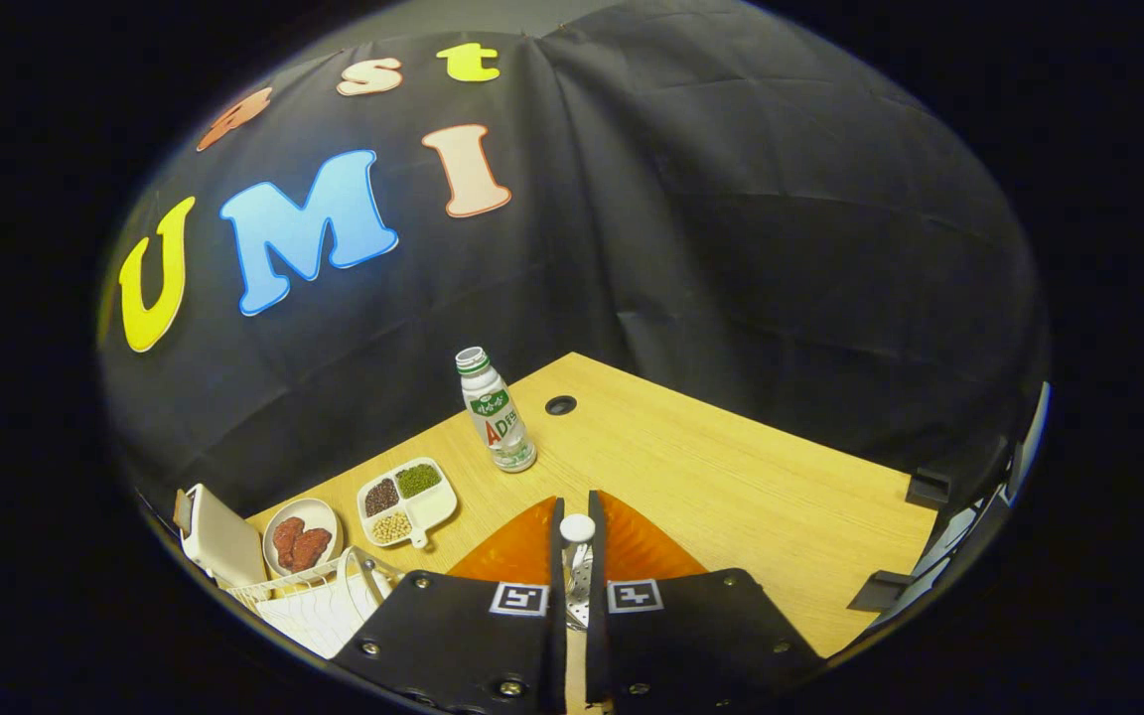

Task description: Take the plate from the dish rack, then take the spoon from the basket and place it into the plate.

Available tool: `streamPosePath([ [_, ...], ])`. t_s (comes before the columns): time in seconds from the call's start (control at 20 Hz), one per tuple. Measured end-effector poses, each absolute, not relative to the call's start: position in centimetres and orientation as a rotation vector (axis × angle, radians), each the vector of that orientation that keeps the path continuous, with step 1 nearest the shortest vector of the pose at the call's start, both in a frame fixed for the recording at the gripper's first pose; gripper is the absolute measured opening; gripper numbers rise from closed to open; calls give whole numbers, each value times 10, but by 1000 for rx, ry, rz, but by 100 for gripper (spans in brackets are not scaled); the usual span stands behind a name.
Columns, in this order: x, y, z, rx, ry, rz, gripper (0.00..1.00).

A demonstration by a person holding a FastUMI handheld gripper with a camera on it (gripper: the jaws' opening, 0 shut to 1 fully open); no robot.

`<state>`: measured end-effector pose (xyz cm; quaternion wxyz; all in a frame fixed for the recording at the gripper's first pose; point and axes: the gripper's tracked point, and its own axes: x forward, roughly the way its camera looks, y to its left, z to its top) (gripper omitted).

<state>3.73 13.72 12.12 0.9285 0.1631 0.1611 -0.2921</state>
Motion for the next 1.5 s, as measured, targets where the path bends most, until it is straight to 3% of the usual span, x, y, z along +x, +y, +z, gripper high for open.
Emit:
streamPosePath([
  [0.55, 5, 191, 172, 82, 299, -513, 7],
  [1.15, -61, 378, 170, -135, 288, -90, 7],
  [1.5, -104, 446, 139, -194, 312, 59, 7],
])
